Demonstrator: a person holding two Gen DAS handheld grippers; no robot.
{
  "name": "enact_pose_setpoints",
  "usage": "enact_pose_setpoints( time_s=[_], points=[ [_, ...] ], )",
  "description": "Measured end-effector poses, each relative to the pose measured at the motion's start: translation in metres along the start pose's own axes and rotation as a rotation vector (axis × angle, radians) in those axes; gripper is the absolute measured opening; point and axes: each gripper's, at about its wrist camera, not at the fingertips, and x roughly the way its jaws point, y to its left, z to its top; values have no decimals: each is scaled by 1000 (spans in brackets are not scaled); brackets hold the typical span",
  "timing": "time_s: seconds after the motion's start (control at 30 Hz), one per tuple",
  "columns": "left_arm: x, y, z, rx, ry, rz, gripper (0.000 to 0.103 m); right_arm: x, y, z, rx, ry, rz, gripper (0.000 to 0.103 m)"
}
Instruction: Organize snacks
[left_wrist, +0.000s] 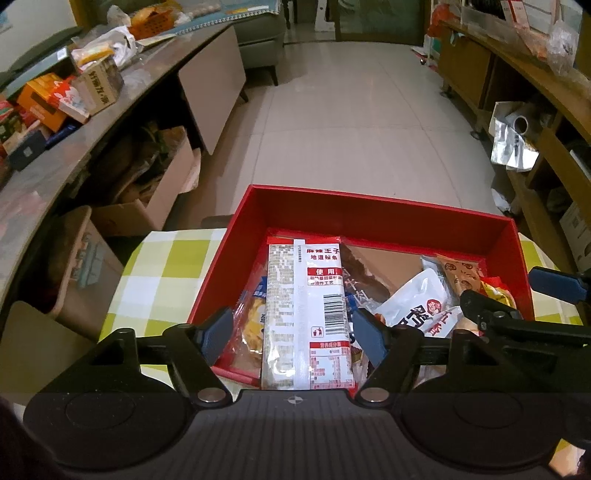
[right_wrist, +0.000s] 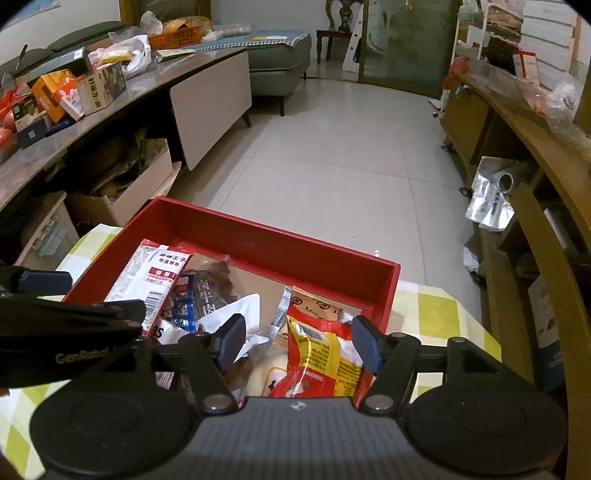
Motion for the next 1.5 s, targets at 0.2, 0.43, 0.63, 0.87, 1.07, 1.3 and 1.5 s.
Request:
enact_pose_setpoints(
  time_s=[0.2,0.43,0.63,0.87,1.07,1.3,1.5],
  points=[
    [-16,5,-5,-5,-27,-9,87,-15,-1,-1,2,-7,-14,71],
    [-32,2,-12,13,-45,7,90,-39,2,-2,-8,-24,-28,71],
    [-41,10,-20,-14,-50,-63,90,-60,5,-6,-20,-41,-41,71],
    [-50,14,-33,-43,-36,-117,90,-82,12,-17,-46,-51,-48,71],
    [-62,15,-45,-32,-48,-95,99,-96,13,-30,-39,-49,-43,72],
    [-69,16,-59,-25,-41,-80,100,-104,16,-44,-36,-26,-35,73],
    [-76,20,-72,-33,-36,-81,101,-110,21,-61,-49,-1,-34,74]
  ],
)
